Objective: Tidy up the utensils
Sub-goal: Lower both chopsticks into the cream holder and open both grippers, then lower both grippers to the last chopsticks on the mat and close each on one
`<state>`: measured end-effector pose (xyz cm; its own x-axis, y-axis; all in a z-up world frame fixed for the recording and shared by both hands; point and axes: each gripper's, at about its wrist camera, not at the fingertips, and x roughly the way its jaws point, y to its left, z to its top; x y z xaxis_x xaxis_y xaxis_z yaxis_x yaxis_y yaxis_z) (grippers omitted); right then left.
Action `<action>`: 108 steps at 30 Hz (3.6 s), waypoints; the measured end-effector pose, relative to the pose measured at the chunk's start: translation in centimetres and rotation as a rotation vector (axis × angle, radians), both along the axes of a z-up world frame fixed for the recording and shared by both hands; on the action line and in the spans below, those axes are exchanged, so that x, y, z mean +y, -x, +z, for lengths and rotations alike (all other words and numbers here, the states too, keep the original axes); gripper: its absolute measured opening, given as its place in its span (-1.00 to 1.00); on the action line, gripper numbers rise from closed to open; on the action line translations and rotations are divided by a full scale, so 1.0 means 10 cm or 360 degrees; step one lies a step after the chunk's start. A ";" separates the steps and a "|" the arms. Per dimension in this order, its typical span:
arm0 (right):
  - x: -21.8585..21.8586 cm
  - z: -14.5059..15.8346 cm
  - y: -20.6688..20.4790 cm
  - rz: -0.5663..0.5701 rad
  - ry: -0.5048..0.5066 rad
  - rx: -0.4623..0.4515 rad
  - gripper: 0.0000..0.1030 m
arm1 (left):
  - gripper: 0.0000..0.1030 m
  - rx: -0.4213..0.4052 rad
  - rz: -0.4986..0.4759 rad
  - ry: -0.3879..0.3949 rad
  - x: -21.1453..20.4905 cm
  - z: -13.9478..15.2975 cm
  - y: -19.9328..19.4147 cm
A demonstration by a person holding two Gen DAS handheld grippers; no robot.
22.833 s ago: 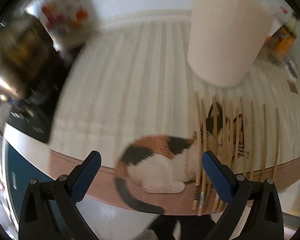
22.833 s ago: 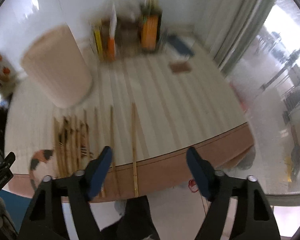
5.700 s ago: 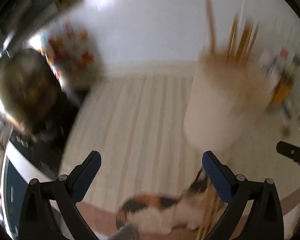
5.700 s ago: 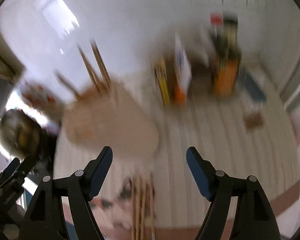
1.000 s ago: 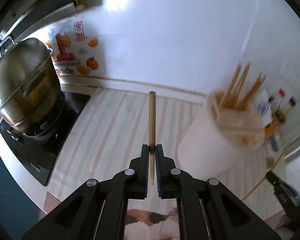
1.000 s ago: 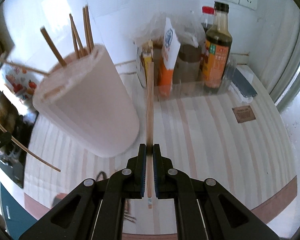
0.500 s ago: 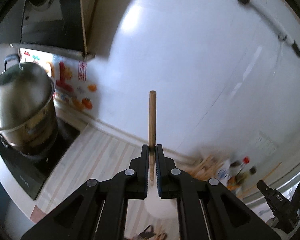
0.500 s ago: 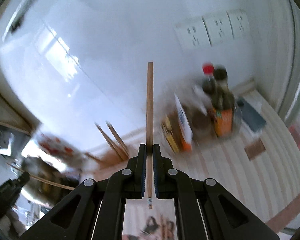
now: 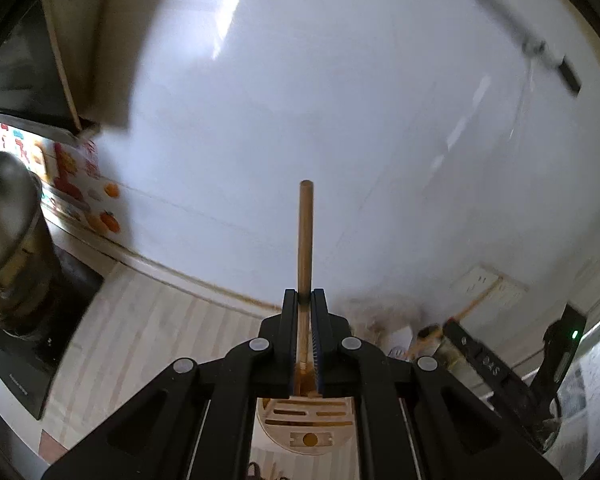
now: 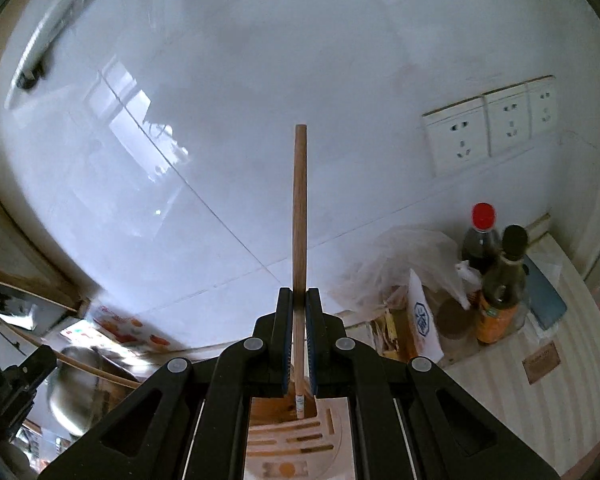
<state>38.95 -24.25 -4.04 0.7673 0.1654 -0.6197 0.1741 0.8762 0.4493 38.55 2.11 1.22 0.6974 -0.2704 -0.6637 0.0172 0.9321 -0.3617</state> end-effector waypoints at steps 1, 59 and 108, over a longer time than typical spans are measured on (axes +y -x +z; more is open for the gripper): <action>0.03 -0.03 -0.04 0.0008 0.0015 0.0007 -0.88 | -0.93 0.0022 -0.0008 -0.0015 -0.05 -0.06 -0.04; 1.16 -3.10 1.56 0.0496 0.0358 0.1228 -0.86 | 1.00 0.1048 -0.0123 -0.0984 -0.01 -3.49 1.54; 0.32 -3.06 1.66 0.0267 0.0349 0.1348 -0.87 | -0.91 0.1070 -0.0548 -0.0732 -0.62 -3.63 1.37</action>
<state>22.35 -21.08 -34.66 0.0137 0.0453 -0.9989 0.2335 0.9712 0.0473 24.82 -4.10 -35.09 0.0492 0.0011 -0.9988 0.2422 0.9701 0.0130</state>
